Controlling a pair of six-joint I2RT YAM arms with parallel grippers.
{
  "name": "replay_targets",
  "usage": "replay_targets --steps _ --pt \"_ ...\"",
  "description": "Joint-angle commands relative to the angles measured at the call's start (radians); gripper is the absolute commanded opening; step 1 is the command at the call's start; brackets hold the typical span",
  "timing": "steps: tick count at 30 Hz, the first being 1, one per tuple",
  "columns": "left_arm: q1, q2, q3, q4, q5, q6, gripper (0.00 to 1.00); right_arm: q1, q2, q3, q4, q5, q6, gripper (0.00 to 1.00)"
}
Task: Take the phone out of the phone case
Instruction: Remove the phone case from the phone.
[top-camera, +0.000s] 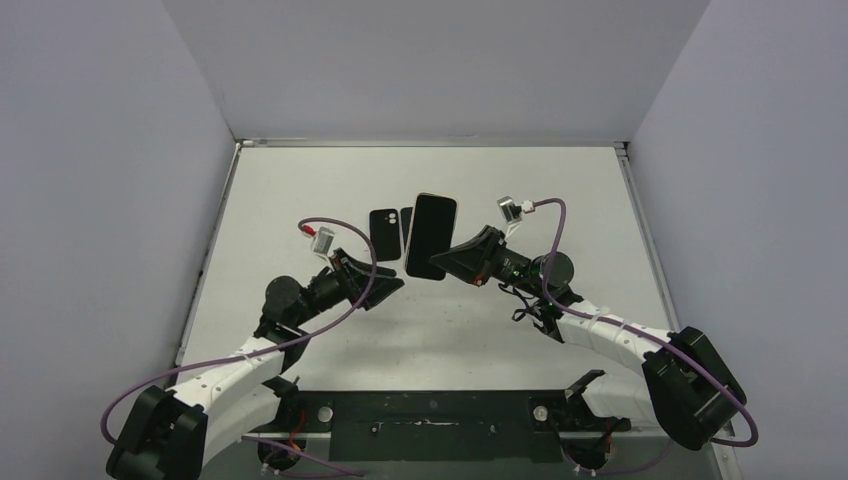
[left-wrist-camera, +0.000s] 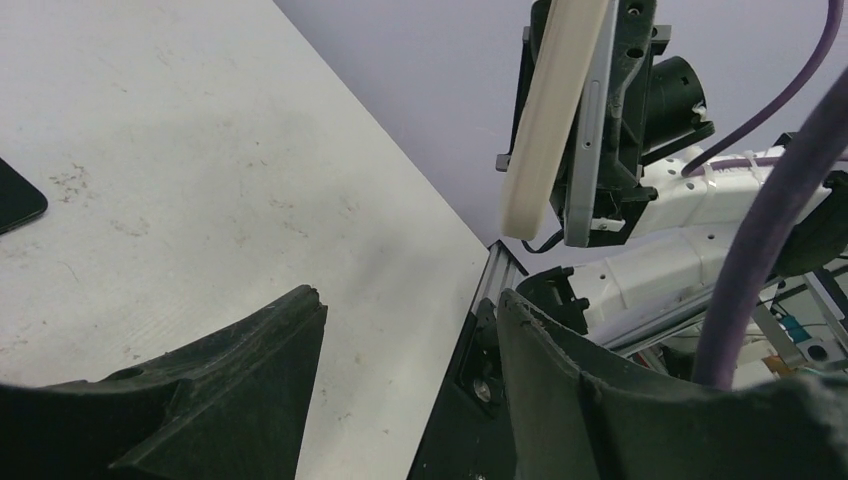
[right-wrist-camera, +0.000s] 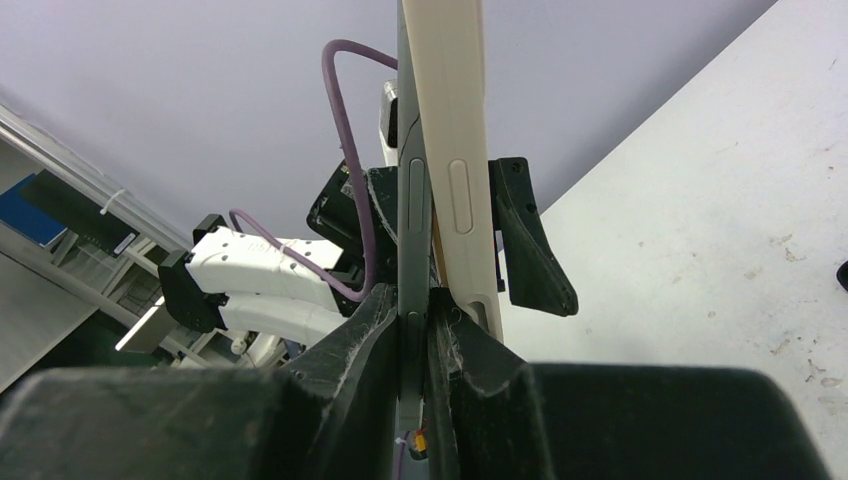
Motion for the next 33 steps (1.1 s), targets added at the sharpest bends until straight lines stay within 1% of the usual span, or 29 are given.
replay_targets --steps 1,9,21,26,33 --pt "0.004 0.024 0.069 0.095 0.090 0.030 0.61 -0.004 -0.033 0.027 0.102 -0.001 -0.009 0.00" --pt "-0.012 0.085 0.109 0.147 0.104 0.020 0.62 0.008 -0.022 0.033 0.113 -0.012 -0.001 0.00" --pt "-0.025 0.132 0.154 0.165 0.096 0.009 0.61 0.025 -0.010 0.049 0.119 -0.040 -0.005 0.00" --pt "-0.027 0.157 0.169 0.194 0.111 -0.011 0.59 0.039 0.002 0.056 0.118 -0.065 -0.011 0.00" --pt "-0.027 0.170 0.187 0.235 0.141 -0.040 0.52 0.062 0.013 0.069 0.071 -0.103 -0.040 0.00"
